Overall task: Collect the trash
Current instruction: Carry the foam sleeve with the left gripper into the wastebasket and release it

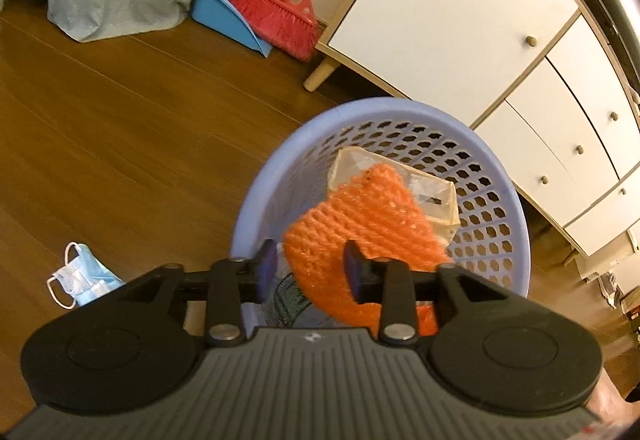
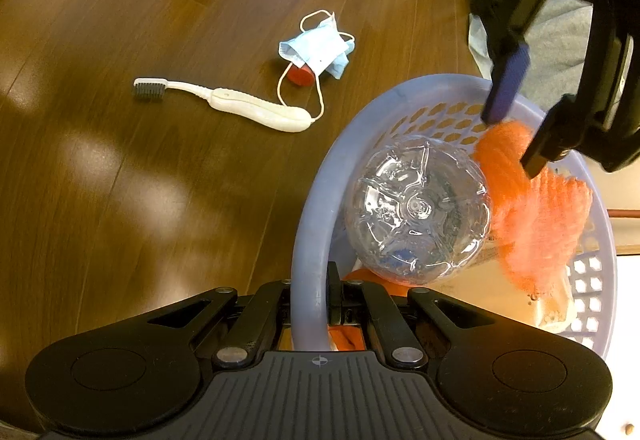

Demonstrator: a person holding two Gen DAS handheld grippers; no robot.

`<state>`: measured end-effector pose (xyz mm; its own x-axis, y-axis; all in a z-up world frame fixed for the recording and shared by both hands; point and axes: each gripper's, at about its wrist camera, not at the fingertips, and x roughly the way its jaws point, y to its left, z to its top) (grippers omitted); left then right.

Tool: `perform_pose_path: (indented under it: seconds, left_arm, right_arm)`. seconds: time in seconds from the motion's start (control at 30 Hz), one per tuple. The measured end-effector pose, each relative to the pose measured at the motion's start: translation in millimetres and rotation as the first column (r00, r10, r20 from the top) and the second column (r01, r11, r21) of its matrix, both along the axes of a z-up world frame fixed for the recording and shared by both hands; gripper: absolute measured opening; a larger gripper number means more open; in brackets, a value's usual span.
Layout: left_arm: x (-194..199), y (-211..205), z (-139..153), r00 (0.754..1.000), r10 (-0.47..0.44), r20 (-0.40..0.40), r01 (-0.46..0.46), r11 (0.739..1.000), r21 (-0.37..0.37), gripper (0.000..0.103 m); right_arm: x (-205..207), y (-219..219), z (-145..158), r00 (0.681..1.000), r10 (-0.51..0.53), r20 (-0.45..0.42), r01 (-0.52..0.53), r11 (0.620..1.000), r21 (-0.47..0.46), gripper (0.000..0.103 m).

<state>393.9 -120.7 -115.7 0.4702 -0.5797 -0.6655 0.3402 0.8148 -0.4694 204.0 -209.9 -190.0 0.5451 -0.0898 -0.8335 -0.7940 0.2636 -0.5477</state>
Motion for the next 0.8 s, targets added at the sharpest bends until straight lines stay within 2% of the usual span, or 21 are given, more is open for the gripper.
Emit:
perform_pose_path:
  seconds: [0.47,0.8]
  left_arm:
    - [-9,23,24,0.999,0.019,0.049,-0.017,0.999,-0.036,0.042]
    - [-10,68,28,0.992,0.112,0.054,-0.11,0.993,-0.037,0.048]
  right_arm:
    - [1,-1,2,1.0,-0.001,0.0,0.001,1.0,0.003,0.0]
    - [0,-1,2,1.0,0.002,0.001,-0.002,1.0,0.003,0.0]
